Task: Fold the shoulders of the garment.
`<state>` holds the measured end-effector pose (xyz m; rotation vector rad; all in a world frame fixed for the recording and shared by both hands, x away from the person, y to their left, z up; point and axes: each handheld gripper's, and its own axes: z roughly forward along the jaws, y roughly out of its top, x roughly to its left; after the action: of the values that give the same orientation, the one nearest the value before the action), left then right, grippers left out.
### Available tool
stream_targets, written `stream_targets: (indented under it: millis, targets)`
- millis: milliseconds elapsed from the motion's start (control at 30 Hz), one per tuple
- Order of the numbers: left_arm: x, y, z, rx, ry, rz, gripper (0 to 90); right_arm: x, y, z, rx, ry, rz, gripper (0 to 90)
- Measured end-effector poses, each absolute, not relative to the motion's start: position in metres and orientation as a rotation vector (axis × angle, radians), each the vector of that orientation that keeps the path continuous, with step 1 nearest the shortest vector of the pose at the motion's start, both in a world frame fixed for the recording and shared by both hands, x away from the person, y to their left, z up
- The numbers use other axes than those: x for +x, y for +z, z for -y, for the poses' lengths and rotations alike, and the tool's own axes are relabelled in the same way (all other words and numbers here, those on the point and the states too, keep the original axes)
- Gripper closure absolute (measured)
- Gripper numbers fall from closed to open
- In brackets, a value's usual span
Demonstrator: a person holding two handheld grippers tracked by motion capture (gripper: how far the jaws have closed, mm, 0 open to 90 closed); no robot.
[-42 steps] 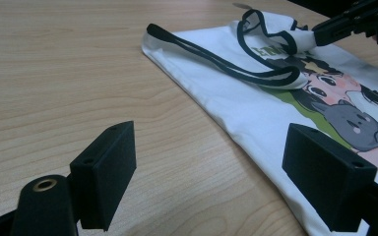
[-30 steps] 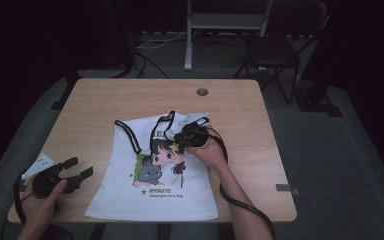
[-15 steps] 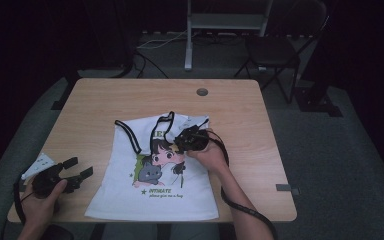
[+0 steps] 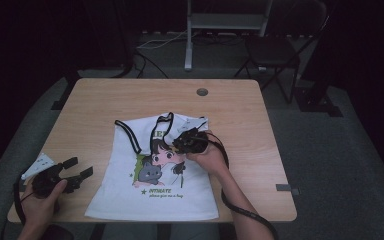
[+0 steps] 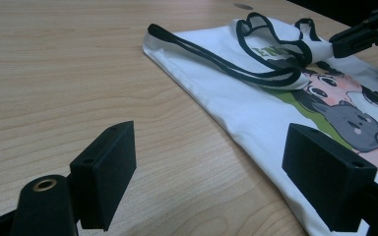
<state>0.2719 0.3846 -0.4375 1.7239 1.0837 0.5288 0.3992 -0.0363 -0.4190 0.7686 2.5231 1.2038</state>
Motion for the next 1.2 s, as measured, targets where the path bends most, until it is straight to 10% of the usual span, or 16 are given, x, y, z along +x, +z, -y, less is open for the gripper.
stream_targets:
  millis: [1200]
  targets:
    - [0.272,-0.438,-0.385,1.721,0.528,-1.086,20.1,0.380,-0.418,0.032,0.706,1.220,-2.537,80.9]
